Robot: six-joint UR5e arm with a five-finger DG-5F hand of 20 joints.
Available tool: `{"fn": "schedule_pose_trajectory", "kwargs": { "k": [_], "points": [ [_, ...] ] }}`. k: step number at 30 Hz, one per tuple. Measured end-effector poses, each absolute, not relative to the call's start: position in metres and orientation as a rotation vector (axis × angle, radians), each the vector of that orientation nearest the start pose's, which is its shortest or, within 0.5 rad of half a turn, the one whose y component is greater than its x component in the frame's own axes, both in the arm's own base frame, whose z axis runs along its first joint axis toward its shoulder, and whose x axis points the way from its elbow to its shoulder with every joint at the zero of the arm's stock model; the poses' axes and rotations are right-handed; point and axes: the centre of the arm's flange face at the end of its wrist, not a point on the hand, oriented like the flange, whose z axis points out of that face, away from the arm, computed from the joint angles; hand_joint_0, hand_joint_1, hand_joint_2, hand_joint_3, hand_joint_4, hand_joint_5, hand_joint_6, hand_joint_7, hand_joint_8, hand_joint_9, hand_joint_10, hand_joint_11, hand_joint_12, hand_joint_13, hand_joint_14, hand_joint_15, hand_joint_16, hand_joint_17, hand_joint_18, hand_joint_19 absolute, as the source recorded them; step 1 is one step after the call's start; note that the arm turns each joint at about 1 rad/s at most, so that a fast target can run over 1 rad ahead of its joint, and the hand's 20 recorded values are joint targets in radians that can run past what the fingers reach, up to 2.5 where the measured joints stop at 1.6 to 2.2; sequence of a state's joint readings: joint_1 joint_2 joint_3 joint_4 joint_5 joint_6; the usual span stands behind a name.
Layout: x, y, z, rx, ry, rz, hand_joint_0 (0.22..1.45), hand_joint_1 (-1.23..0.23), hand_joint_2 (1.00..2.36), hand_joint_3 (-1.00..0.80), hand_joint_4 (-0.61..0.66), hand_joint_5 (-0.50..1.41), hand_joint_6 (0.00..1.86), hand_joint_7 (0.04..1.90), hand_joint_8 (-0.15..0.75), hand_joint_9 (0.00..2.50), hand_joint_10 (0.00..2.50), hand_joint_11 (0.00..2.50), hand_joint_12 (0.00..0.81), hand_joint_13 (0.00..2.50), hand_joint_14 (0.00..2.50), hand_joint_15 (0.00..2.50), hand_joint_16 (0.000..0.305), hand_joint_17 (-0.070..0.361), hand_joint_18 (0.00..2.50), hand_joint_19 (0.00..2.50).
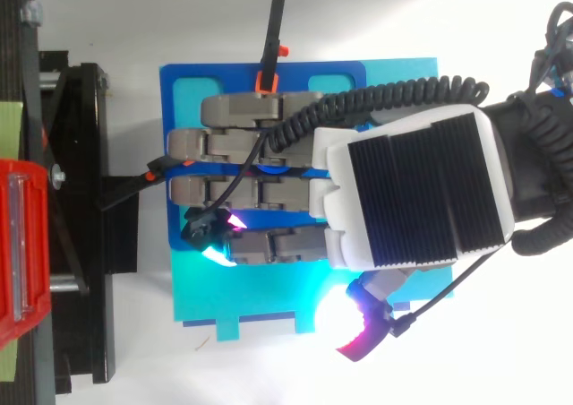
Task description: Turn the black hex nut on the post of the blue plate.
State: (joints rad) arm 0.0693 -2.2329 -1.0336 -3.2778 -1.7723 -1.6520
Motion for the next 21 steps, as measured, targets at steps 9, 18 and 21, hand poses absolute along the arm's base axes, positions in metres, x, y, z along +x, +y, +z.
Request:
{"fn": "schedule_pose_trajectory", "kwargs": {
  "k": [9, 18, 21],
  "points": [
    [0.727, -0.073, 0.330, -0.270, 1.786, 0.169, 0.41, -0.29, 1.00, -0.50, 0.06, -0.22, 0.50, 0.58, 0.186, 0.10, 0.00, 0.00, 0.366, 0.00, 0.00, 0.06, 0.055, 0.124, 0.00, 0.27],
    [0.723, -0.090, 0.329, -0.294, 1.782, 0.175, 0.41, -0.29, 1.00, -0.50, 0.08, -0.22, 0.50, 0.59, 0.190, 0.11, 0.00, 0.00, 0.365, 0.00, 0.00, 0.06, 0.055, 0.124, 0.00, 0.27],
    [0.722, -0.093, 0.330, -0.299, 1.781, 0.176, 0.41, -0.29, 1.00, -0.50, 0.09, -0.21, 0.50, 0.60, 0.192, 0.11, 0.00, 0.00, 0.366, 0.00, 0.00, 0.06, 0.055, 0.125, 0.00, 0.27]
  ]
}}
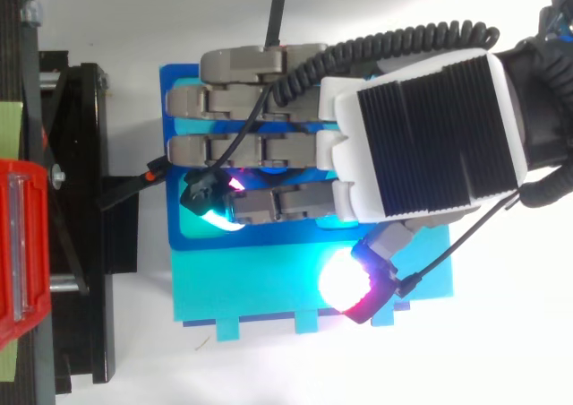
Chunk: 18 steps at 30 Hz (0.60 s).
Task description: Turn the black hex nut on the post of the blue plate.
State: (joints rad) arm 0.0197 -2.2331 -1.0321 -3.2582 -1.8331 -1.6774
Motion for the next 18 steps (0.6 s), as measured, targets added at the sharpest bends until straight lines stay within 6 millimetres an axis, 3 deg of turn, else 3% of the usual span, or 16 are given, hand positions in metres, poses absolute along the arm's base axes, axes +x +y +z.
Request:
{"fn": "schedule_pose_trajectory", "kwargs": {
  "k": [18],
  "points": [
    [0.718, -0.108, 0.321, -0.310, 1.780, 0.180, 0.41, -0.30, 1.00, -0.50, 0.10, -0.21, 0.50, 0.63, 0.199, 0.12, 0.00, 0.00, 0.367, 0.00, 0.00, 0.06, 0.055, 0.124, 0.00, 0.27]
  ]
}}
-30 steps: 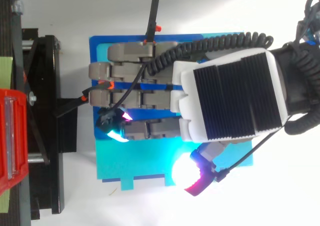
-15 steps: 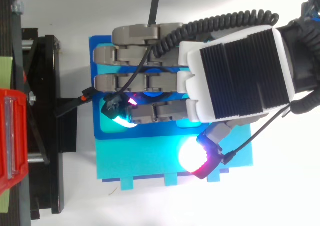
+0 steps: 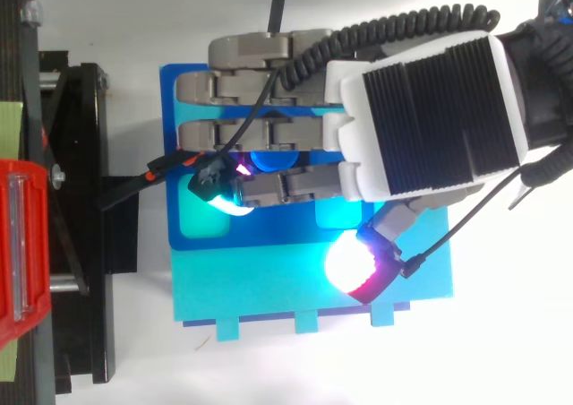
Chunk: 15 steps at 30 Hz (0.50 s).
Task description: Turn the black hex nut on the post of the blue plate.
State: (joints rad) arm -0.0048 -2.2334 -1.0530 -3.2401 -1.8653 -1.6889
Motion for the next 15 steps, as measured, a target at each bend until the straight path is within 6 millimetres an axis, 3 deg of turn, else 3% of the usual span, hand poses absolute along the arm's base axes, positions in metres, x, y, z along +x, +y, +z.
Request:
{"fn": "schedule_pose_trajectory", "kwargs": {
  "k": [15],
  "points": [
    [0.716, -0.123, 0.323, -0.314, 1.756, 0.190, 0.41, -0.30, 1.00, -0.50, 0.12, -0.21, 0.50, 0.65, 0.203, 0.13, 0.00, 0.00, 0.367, 0.00, 0.00, 0.06, 0.055, 0.124, 0.00, 0.28]
  ]
}}
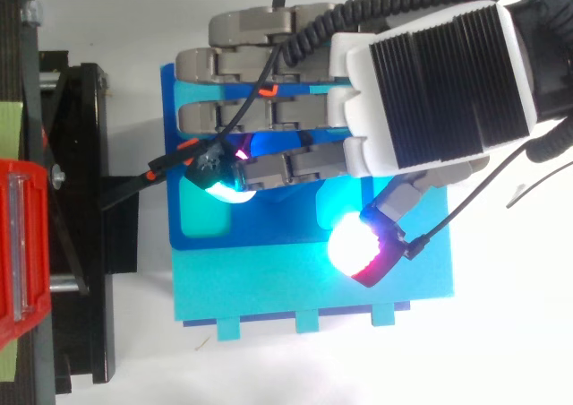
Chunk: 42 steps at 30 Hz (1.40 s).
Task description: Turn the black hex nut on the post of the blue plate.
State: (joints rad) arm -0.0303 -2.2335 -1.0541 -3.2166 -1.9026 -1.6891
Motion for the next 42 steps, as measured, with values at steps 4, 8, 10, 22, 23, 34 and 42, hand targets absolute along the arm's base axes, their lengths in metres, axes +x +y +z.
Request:
{"fn": "schedule_pose_trajectory", "kwargs": {
  "k": [4, 8, 10, 22, 23, 34, 42],
  "points": [
    [0.715, -0.126, 0.323, -0.317, 1.752, 0.194, 0.41, -0.31, 1.00, -0.50, 0.12, -0.21, 0.50, 0.66, 0.204, 0.13, 0.00, 0.00, 0.366, 0.00, 0.00, 0.06, 0.055, 0.124, 0.00, 0.27],
    [0.714, -0.130, 0.322, -0.319, 1.752, 0.197, 0.41, -0.31, 1.00, -0.50, 0.13, -0.21, 0.50, 0.66, 0.204, 0.13, 0.00, 0.00, 0.366, 0.00, 0.00, 0.06, 0.055, 0.123, 0.00, 0.27],
    [0.713, -0.132, 0.322, -0.320, 1.752, 0.199, 0.41, -0.31, 1.00, -0.50, 0.13, -0.21, 0.50, 0.67, 0.206, 0.13, 0.00, 0.00, 0.367, 0.00, 0.00, 0.07, 0.055, 0.124, 0.00, 0.28],
    [0.705, -0.151, 0.314, -0.315, 1.763, 0.210, 0.41, -0.31, 1.00, -0.50, 0.14, -0.21, 0.50, 0.67, 0.207, 0.13, 0.00, 0.00, 0.371, 0.00, 0.00, 0.07, 0.056, 0.126, 0.00, 0.27],
    [0.705, -0.152, 0.314, -0.314, 1.763, 0.210, 0.41, -0.31, 1.00, -0.50, 0.14, -0.21, 0.50, 0.68, 0.208, 0.13, 0.00, 0.00, 0.371, 0.00, 0.00, 0.06, 0.056, 0.126, 0.00, 0.27],
    [0.699, -0.169, 0.313, -0.313, 1.763, 0.205, 0.41, -0.31, 1.00, -0.50, 0.14, -0.21, 0.50, 0.68, 0.211, 0.13, 0.00, 0.00, 0.372, 0.00, 0.00, 0.06, 0.056, 0.126, 0.00, 0.27],
    [0.695, -0.179, 0.315, -0.329, 1.760, 0.215, 0.41, -0.31, 1.00, -0.50, 0.14, -0.21, 0.50, 0.68, 0.213, 0.13, 0.00, 0.00, 0.373, 0.00, 0.00, 0.07, 0.056, 0.126, 0.00, 0.27]
  ]
}}
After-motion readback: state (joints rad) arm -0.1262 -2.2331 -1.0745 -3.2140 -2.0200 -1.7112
